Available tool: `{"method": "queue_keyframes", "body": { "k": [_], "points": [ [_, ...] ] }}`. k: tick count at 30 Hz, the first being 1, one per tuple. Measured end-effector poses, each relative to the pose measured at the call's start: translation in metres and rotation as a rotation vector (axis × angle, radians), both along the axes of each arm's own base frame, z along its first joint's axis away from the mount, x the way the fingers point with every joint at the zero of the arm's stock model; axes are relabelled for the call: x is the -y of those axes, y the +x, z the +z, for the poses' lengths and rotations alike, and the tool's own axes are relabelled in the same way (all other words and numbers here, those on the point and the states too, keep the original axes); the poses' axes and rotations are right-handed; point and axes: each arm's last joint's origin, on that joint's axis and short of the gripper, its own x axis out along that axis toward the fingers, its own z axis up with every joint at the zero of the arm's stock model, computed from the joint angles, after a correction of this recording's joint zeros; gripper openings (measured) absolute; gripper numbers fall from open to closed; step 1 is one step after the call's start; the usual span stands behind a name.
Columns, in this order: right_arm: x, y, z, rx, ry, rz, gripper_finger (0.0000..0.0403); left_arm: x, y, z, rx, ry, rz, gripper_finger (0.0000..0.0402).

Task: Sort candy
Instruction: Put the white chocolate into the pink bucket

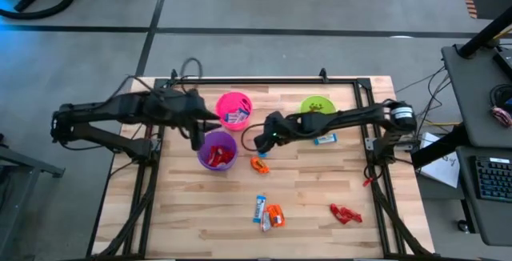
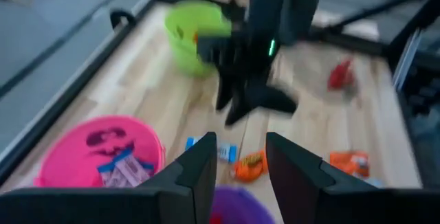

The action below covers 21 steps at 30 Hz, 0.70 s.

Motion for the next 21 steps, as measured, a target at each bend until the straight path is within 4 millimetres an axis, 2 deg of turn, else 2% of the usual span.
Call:
{"method": "queue_keyframes", "body": {
  "k": [6, 13, 17, 21],
  "points": [
    [0.001, 0.008, -0.028, -0.078, 0.014, -0.006, 0.0187, 0.0, -0.031, 0.035, 0.161, 0.009, 0.053, 0.011],
    [0.002, 0.016, -0.056, -0.142, -0.035, 0.044, 0.0187, -0.004, -0.07, 0.074, 0.357, 0.018, 0.25, 0.011],
    [0.002, 0.02, -0.064, -0.142, -0.042, 0.048, 0.0187, -0.004, -0.082, 0.085, 0.408, 0.025, 0.264, 0.011],
    [0.002, 0.021, -0.064, -0.132, -0.047, 0.049, 0.0187, -0.004, -0.087, 0.086, 0.417, 0.029, 0.264, 0.011]
  ]
}}
